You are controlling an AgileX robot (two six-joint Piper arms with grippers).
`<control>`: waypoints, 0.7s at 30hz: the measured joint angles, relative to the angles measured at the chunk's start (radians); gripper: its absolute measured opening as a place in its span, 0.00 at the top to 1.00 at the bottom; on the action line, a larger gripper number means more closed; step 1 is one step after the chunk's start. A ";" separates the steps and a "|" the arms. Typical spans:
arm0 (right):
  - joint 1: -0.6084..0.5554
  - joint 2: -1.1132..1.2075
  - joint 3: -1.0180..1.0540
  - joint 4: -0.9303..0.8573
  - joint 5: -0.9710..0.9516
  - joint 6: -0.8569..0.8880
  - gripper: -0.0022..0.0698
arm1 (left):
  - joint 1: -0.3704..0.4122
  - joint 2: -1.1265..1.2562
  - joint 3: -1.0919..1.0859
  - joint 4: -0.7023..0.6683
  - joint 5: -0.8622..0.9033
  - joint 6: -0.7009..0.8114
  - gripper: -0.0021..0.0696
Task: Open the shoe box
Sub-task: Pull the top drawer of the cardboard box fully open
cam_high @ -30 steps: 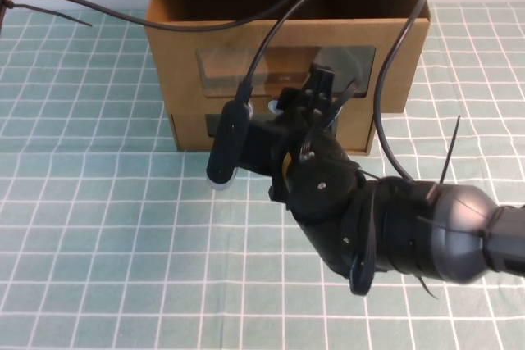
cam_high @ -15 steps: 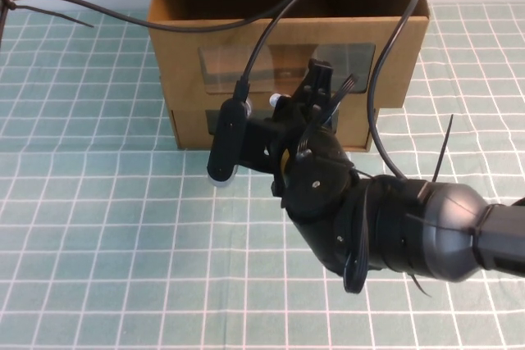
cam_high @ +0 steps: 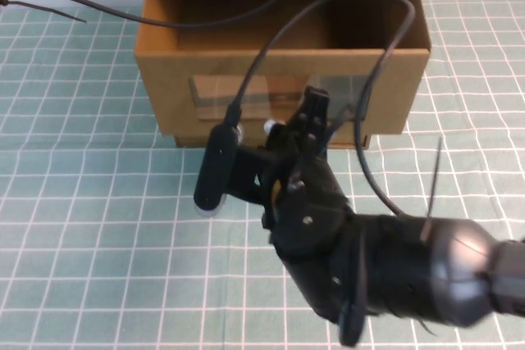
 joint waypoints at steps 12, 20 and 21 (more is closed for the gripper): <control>0.104 -0.216 0.245 0.181 -0.077 0.035 0.95 | 0.000 0.001 0.000 -0.013 -0.002 0.000 0.98; 0.136 -0.205 0.278 0.151 -0.108 0.152 0.95 | 0.000 0.001 0.000 -0.015 0.000 0.000 0.98; 0.136 -0.203 0.280 0.138 -0.110 0.172 0.95 | 0.000 0.001 0.000 -0.015 0.000 0.000 0.98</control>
